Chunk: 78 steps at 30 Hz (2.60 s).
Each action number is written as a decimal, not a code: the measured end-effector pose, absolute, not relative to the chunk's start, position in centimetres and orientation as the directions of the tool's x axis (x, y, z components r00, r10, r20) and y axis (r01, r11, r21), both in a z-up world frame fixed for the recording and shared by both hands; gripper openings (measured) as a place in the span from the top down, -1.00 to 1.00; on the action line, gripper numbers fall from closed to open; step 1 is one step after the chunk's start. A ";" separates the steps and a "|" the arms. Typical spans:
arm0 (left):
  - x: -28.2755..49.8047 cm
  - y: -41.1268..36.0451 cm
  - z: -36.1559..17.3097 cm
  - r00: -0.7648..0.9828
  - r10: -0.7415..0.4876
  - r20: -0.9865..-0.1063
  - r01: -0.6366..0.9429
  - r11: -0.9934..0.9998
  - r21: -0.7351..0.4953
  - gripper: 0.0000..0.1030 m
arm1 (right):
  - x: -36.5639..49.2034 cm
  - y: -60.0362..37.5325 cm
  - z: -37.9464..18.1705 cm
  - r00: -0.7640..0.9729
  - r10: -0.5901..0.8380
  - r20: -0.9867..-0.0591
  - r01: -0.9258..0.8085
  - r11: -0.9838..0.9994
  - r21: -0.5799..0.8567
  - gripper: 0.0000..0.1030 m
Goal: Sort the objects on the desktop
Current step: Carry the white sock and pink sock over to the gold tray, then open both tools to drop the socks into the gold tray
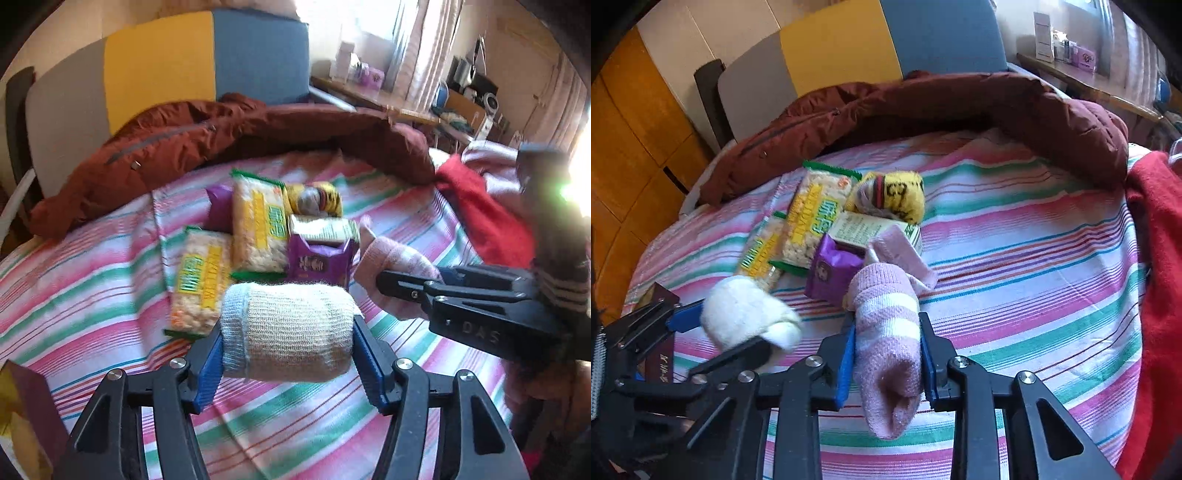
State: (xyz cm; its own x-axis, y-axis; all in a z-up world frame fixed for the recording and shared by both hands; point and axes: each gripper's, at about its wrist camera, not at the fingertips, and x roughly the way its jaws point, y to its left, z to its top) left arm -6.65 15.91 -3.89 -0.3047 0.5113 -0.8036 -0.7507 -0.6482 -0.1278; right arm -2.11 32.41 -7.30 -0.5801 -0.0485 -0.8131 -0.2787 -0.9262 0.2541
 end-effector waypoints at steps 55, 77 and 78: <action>1.2 -25.0 -0.9 -0.548 0.324 -0.772 -0.287 -0.939 -0.190 -0.28 | -0.4 -3.7 -3.2 -0.487 -0.513 -0.707 0.333 -0.857 0.393 0.09; 0.4 -22.8 2.7 -0.716 0.183 -0.674 -0.227 -0.974 -0.023 -0.57 | 1.0 -3.8 -2.7 -0.524 -0.432 -0.734 0.308 -0.900 0.309 -0.36; 0.3 -22.5 2.9 -0.720 0.180 -0.671 -0.229 -0.973 -0.015 -0.57 | 1.0 -3.8 -2.7 -0.528 -0.425 -0.735 0.305 -0.903 0.303 -0.37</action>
